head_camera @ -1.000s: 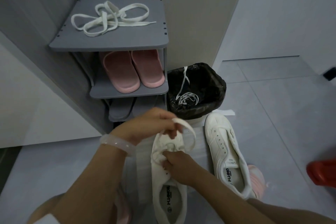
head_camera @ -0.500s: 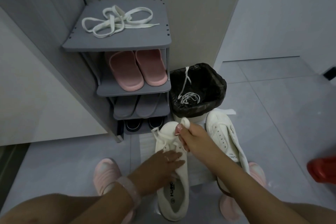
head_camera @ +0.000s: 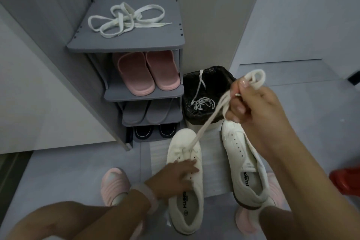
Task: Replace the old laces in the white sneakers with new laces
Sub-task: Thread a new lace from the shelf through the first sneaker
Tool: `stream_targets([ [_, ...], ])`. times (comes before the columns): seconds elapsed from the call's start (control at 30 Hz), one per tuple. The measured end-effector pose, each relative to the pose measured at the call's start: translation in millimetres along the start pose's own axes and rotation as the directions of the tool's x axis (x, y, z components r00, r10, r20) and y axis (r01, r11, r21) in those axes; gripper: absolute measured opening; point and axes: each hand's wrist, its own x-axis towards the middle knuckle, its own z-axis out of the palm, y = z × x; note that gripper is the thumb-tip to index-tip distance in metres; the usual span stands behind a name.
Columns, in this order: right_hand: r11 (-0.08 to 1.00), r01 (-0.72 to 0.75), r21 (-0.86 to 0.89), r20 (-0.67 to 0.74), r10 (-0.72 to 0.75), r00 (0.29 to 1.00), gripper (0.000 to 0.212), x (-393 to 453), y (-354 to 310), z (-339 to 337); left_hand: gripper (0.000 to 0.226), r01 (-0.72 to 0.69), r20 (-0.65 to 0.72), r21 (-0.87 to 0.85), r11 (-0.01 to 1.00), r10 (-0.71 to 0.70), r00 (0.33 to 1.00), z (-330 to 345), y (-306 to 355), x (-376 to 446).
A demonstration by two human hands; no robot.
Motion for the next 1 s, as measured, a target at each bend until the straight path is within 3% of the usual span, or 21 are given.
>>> stream_targets([
  [0.07,0.989,-0.140,0.057,0.065,0.136,0.989,0.034,-2,5,-9,0.016,0.046,-0.303,-0.293,0.955,-0.138,0.943,-15,11,1],
  [0.13,0.959,-0.279,0.047,0.250,0.259,0.933,0.032,-9,9,-14,0.030,0.030,-0.447,-0.372,0.928,-0.207,0.870,-25,16,4],
  [0.2,0.931,-0.361,-0.059,0.483,0.343,0.805,0.030,-14,11,-14,0.046,0.060,-0.380,-0.246,0.967,-0.154,0.912,-29,22,7],
  [0.27,0.904,-0.379,-0.198,0.604,0.417,0.679,0.028,-16,11,-13,0.023,0.043,-0.279,0.017,0.999,-0.036,0.960,-31,28,11],
  [0.3,0.883,-0.377,-0.278,0.603,0.466,0.647,0.029,-16,13,-12,0.014,0.027,-0.248,0.111,0.994,0.002,0.969,-33,31,11],
  [0.37,0.827,-0.397,-0.398,0.503,0.558,0.659,0.031,-14,18,-13,0.014,-0.029,-0.185,0.138,0.990,0.055,0.981,-35,33,10],
  [0.47,0.747,-0.433,-0.505,0.273,0.614,0.741,0.030,-8,29,-19,0.014,-0.046,-0.037,0.140,0.989,0.052,0.998,-43,37,4],
  [0.57,0.640,-0.386,-0.664,0.073,0.569,0.819,0.032,-3,38,-22,0.016,0.024,0.051,0.148,0.989,-0.031,0.998,-52,36,-2],
  [0.67,0.817,-0.417,-0.398,0.132,0.501,0.855,0.034,-3,39,-20,0.046,0.041,0.014,0.194,0.980,-0.045,0.999,-55,37,-2],
  [0.73,0.914,-0.402,-0.056,0.338,0.397,0.854,0.033,-3,33,-20,0.075,0.048,0.005,0.181,0.982,-0.050,0.999,-50,38,1],
  [0.8,0.881,-0.404,0.248,0.593,0.192,0.782,0.027,-2,24,-18,0.083,0.058,0.036,0.121,0.991,-0.063,0.997,-44,43,5],
  [0.87,0.802,-0.431,0.414,0.707,0.014,0.707,0.026,0,18,-16,0.069,0.064,0.017,0.083,0.994,-0.066,0.998,-38,43,9],
  [0.9,0.774,-0.437,0.458,0.706,-0.018,0.708,0.026,1,16,-16,0.054,0.063,-0.004,0.079,0.995,-0.063,0.998,-37,42,10],
  [0.97,0.757,-0.407,0.512,0.614,0.010,0.789,0.027,1,13,-21,0.015,0.070,-0.086,0.108,0.992,-0.061,0.994,-39,39,11],
  [1.0,0.802,-0.364,0.474,0.504,0.091,0.859,0.028,0,12,-24,0.011,0.086,-0.139,0.128,0.988,-0.067,0.988,-41,38,11],
])
